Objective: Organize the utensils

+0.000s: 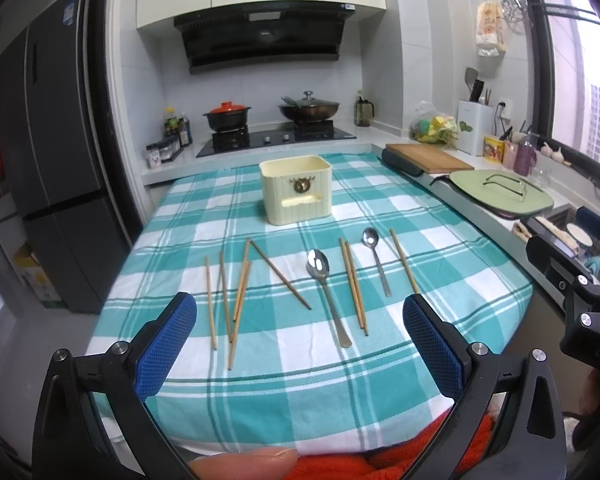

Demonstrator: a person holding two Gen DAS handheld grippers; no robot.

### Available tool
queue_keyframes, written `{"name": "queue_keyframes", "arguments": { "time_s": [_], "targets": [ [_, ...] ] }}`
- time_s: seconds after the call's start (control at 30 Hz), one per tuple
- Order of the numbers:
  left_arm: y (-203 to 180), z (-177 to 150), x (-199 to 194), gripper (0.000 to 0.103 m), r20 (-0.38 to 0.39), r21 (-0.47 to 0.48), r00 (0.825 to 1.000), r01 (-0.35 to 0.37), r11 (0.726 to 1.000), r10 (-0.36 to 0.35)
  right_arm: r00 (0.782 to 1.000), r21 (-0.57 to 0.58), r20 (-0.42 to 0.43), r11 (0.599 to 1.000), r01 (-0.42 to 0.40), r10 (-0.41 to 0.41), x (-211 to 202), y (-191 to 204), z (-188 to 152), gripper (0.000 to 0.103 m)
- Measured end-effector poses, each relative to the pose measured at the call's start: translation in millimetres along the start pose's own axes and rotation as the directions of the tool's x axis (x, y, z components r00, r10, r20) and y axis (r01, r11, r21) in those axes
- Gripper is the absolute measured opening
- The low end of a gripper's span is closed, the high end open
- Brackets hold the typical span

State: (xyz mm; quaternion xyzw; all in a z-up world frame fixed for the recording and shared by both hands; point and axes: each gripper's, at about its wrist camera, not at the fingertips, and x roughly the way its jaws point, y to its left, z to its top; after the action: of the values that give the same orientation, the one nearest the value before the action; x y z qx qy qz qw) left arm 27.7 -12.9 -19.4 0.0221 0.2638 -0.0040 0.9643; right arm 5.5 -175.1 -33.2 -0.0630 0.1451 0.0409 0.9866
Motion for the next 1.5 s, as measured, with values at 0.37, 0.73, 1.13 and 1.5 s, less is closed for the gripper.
{"name": "queue_keyframes", "arguments": {
  "time_s": [0.37, 0.73, 1.13, 1.5],
  "targets": [
    [1, -1, 2, 0.103, -0.005, 0.010, 1.000, -0.011, 1.000, 0.011, 1.000, -0.001, -0.001, 1.000, -0.007, 0.007, 1, -2, 0, 0.103],
    [-1, -1, -1, 0.103, 0.017, 0.059, 1.000, -0.022, 0.998, 0.021, 1.000, -0.032, -0.005, 0.999, -0.016, 0.016, 7, 4, 3, 0.103],
    [7, 2, 9, 0.103, 0.016, 0.005, 1.000, -0.008, 1.000, 0.008, 0.999, -0.033, -0.037, 0.999, -0.011, 0.010, 23, 9, 2, 0.103],
    [29, -3, 36, 0.103, -0.051, -0.073, 0.999, 0.010, 0.997, -0.014, 0.995, 0.030, -0.088, 0.999, -0.040, 0.043, 56, 5, -2, 0.103]
  ]
}}
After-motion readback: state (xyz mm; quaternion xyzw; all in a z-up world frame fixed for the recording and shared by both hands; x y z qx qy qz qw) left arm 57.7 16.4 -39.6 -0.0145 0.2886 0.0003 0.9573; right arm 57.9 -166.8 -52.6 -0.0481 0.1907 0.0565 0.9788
